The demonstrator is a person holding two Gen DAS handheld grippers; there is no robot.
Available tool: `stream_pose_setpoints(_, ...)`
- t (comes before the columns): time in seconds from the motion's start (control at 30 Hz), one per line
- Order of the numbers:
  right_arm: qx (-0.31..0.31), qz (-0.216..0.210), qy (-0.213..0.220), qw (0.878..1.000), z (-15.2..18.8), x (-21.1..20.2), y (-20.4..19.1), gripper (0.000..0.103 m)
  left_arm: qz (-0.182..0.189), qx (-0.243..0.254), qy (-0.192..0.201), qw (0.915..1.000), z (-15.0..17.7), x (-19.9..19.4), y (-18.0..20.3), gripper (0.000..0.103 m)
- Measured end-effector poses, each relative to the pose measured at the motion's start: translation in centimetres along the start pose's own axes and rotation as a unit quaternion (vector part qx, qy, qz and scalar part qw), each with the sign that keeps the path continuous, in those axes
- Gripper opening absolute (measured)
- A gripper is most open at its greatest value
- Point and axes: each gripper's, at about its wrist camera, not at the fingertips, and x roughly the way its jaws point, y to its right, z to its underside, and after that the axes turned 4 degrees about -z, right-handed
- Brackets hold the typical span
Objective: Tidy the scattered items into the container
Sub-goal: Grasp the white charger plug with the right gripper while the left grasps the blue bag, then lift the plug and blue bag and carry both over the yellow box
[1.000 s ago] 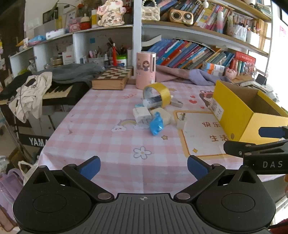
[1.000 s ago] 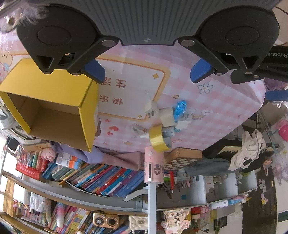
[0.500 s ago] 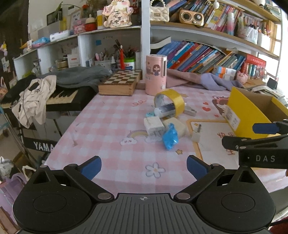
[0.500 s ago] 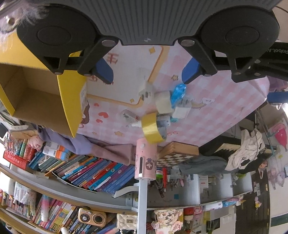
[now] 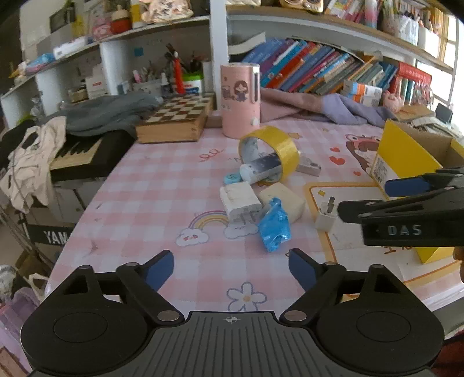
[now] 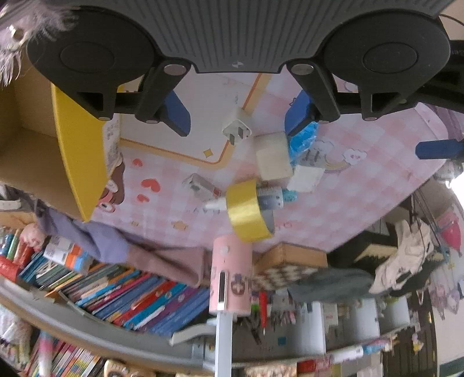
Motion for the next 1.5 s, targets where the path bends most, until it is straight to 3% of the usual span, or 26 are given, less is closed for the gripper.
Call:
stream_pose_setpoints(0.17, -0.003, -0.009, -0.033, 0.999, -0.6, 2.5, 0.4, 0.062, 0.010, 0.014, -0.006, 0.9998, -0.6, 1.7, 0.7, 0.080)
stream_pose_setpoints(0.3, 0.001, -0.010, -0.054, 0.998, -1.1, 4.1, 0.9, 0.052, 0.022, 0.022, -0.016, 0.9994, -1.1, 3.2, 1.2, 0.068)
stream_pose_setpoints(0.6, 0.004, -0.021, -0.093, 0.995, -1.7, 7.3, 1.9, 0.048, 0.046, 0.049, -0.023, 0.9975, -2.3, 5.9, 3.0, 0.065)
stream_pose_setpoints(0.77, 0.033, -0.026, -0.121, 0.992, -1.7, 8.4, 3.0, 0.045, 0.051, 0.054, -0.038, 0.9965, -2.5, 7.3, 3.7, 0.058)
stream_pose_setpoints(1.0, 0.037, -0.033, -0.126, 0.991, -1.7, 8.9, 3.5, 0.041, 0.043, 0.051, -0.050, 0.9965, -2.5, 8.8, 4.0, 0.047)
stream_pose_setpoints(1.13, 0.033, -0.038, -0.120, 0.991, -1.8, 8.9, 3.6, 0.030, 0.044, 0.041, -0.059, 0.9965, -2.4, 9.3, 4.0, 0.031)
stream_pose_setpoints(1.5, 0.033, -0.044, -0.097, 0.994, -2.0, 7.4, 3.7, 0.030, 0.047, 0.019, -0.041, 0.9979, -2.6, 7.3, 3.3, 0.029)
